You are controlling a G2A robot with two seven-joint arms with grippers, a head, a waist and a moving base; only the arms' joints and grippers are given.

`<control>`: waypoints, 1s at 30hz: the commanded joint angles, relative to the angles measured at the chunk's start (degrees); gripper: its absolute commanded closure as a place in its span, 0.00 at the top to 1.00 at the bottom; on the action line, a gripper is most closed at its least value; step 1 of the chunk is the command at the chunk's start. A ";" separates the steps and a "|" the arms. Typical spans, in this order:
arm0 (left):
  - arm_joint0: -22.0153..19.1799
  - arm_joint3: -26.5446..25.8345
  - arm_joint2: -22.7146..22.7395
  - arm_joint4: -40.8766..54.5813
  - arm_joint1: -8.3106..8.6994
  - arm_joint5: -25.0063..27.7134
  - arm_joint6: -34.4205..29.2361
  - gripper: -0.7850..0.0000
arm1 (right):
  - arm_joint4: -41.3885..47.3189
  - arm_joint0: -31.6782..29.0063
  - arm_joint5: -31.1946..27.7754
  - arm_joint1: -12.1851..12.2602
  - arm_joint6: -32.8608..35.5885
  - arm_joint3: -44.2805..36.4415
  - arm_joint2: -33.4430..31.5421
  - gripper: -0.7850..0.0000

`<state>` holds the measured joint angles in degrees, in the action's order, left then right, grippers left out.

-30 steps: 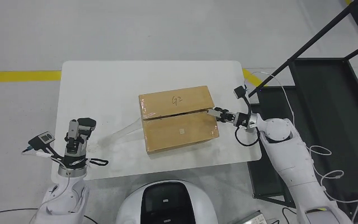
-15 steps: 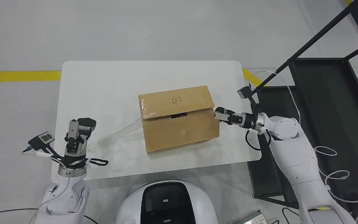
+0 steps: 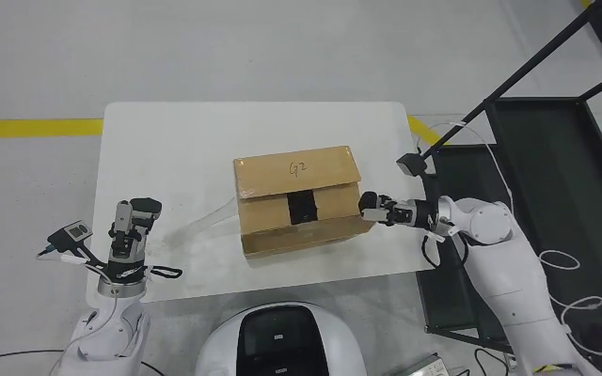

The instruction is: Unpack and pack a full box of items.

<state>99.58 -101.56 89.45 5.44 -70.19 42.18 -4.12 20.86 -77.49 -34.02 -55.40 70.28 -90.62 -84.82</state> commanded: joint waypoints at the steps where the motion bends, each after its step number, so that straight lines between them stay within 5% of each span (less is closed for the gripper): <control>1: 0.00 0.00 0.00 0.00 0.00 0.00 0.00 1.00 | 0.05 -1.22 0.24 0.60 0.24 -2.35 -0.23 1.00; 15: 0.00 0.00 0.00 0.00 0.00 0.00 0.00 1.00 | -4.06 -7.38 -0.14 4.71 -0.14 -10.87 3.06 1.00; 30: 0.00 0.00 0.00 0.00 0.00 0.00 0.00 1.00 | -13.58 -5.20 0.07 6.95 0.02 -8.12 12.35 1.00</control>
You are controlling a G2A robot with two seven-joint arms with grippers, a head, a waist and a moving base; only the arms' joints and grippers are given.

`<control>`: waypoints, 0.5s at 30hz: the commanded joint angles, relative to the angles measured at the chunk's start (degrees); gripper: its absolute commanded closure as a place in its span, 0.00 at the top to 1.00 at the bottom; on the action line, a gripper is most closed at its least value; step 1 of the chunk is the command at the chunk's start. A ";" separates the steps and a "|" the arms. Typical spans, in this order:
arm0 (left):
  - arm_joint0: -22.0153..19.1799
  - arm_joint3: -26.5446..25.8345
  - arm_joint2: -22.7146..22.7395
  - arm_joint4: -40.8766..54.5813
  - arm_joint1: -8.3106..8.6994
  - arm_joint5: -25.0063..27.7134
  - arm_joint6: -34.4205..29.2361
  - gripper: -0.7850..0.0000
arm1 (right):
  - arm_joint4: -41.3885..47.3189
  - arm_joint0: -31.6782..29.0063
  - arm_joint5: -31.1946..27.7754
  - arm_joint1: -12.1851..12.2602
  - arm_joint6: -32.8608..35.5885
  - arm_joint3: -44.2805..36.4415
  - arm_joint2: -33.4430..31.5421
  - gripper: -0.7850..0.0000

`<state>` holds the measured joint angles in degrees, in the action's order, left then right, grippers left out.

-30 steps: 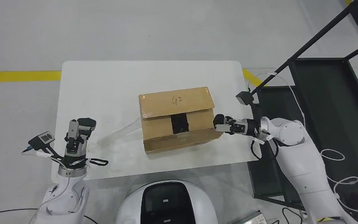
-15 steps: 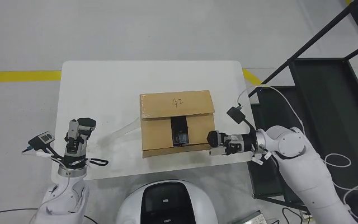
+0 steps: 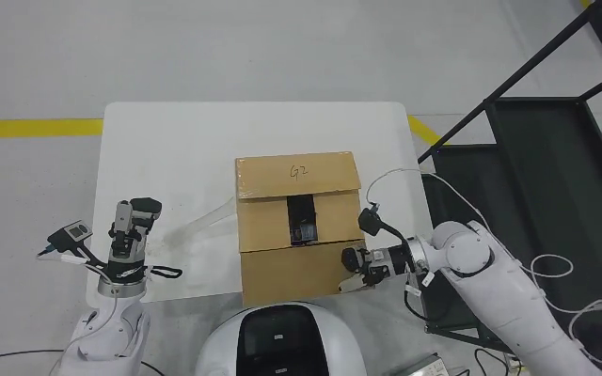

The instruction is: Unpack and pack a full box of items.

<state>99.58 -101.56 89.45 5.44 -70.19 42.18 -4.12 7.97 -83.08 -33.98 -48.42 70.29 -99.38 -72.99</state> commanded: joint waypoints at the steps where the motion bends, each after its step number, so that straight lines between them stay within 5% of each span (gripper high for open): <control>1: 0.00 0.00 0.00 0.00 0.00 0.00 0.00 1.00 | -1.52 0.76 0.31 -0.11 -0.33 1.21 1.08 1.00; 15: 0.00 0.00 0.00 0.00 0.00 0.00 0.00 1.00 | -14.63 5.00 3.72 -1.56 -10.07 4.59 7.94 1.00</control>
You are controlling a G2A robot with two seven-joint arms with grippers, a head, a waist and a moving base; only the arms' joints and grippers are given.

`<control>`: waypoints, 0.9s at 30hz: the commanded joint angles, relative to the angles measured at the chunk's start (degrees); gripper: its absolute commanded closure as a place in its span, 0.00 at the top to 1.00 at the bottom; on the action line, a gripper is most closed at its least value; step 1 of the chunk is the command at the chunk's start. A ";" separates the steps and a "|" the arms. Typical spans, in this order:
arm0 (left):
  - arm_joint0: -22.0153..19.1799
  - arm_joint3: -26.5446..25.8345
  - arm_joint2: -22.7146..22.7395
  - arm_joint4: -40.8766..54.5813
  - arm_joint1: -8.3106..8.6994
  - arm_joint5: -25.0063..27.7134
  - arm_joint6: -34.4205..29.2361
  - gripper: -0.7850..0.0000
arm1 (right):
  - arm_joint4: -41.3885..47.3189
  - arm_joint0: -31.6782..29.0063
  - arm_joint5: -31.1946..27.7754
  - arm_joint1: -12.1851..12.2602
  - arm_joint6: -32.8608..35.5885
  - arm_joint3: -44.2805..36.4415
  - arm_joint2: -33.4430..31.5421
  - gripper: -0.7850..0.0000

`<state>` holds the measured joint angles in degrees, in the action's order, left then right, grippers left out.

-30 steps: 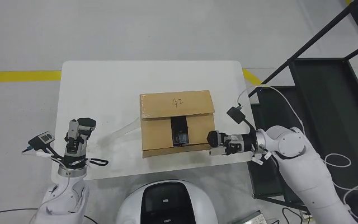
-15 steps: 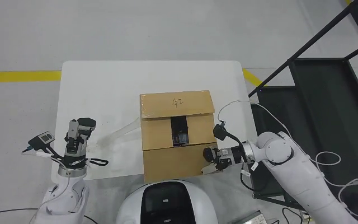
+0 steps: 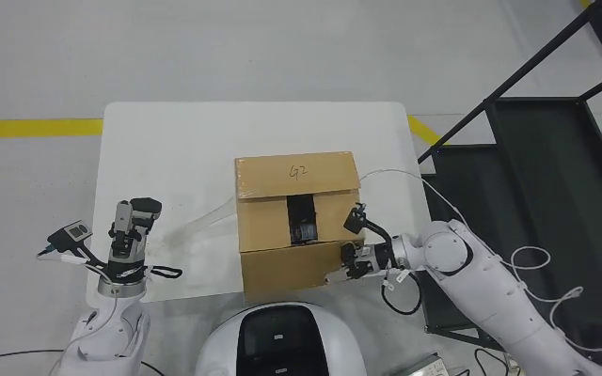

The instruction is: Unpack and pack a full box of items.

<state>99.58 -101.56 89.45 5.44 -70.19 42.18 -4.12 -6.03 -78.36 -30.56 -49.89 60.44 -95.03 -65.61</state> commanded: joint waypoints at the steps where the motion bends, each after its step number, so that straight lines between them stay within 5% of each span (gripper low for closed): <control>1: 0.00 0.00 0.00 0.00 0.00 0.00 0.00 1.00 | -1.21 0.59 0.59 -0.18 -0.15 0.42 1.10 1.00; 14: 0.00 0.00 0.00 0.00 0.00 0.00 0.00 1.00 | 2.21 0.76 0.23 0.23 5.63 -3.33 2.60 1.00; 27: 0.00 0.00 0.00 0.00 0.00 0.00 0.00 1.00 | -5.39 3.91 5.67 -1.07 -0.15 1.26 7.90 1.00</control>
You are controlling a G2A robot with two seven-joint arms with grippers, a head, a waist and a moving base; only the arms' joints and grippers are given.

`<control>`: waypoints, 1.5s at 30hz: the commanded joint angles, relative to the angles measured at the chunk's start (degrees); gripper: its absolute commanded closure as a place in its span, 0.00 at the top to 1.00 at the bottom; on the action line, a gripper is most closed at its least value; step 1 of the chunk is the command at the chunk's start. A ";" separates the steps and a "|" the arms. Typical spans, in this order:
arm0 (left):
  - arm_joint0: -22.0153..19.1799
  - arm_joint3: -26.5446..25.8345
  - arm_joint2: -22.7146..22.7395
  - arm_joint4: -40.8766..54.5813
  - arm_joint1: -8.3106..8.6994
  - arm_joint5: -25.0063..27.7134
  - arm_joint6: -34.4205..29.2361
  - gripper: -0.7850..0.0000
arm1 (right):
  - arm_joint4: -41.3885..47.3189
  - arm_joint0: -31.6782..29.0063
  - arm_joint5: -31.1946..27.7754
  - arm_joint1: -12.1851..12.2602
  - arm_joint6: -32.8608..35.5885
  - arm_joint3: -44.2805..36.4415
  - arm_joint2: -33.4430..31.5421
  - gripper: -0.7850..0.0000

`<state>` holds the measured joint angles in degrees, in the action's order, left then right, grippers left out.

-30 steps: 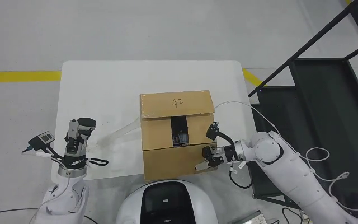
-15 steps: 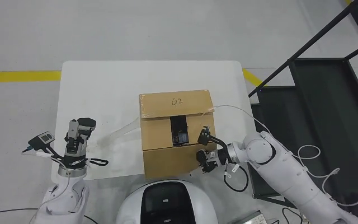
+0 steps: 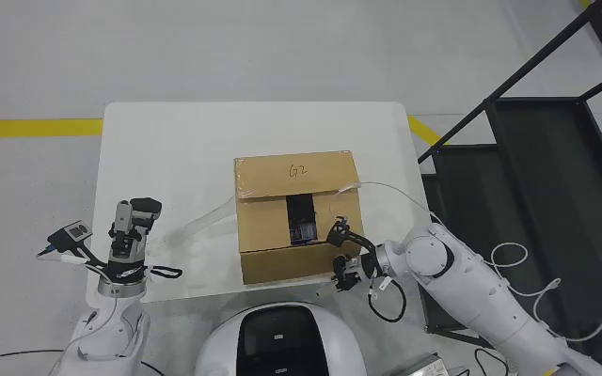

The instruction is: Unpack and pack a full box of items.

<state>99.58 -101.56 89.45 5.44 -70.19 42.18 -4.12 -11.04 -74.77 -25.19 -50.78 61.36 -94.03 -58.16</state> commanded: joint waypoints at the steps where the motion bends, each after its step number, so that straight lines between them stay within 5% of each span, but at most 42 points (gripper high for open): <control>1: 0.00 0.00 0.00 0.00 0.00 0.00 0.00 1.00 | -0.45 0.61 0.45 -0.33 -2.10 0.56 0.72 1.00; 8: 0.00 0.00 0.00 0.00 0.00 0.00 0.00 1.00 | 0.40 0.91 -0.44 -0.49 -5.12 0.29 0.34 1.00; 16: 0.00 0.00 0.00 0.00 0.00 0.00 0.00 1.00 | 14.71 -3.27 -2.90 1.78 4.90 -6.90 -6.93 1.00; 23: 0.00 0.00 0.00 0.00 0.00 0.00 0.00 1.00 | 27.22 -2.45 6.11 2.47 4.72 -9.94 -12.66 1.00; 31: 0.00 0.00 0.00 0.00 0.00 0.00 0.00 1.00 | 32.32 3.06 13.31 1.83 4.07 -4.48 -12.14 1.00; 45: 0.00 0.00 0.00 0.00 0.00 0.00 0.00 1.00 | 36.84 7.06 14.51 1.26 4.87 3.88 -12.16 1.00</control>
<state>99.58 -101.56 89.45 5.44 -70.19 42.18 -4.12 25.80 -67.71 -10.69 -49.52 66.23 -90.15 -70.32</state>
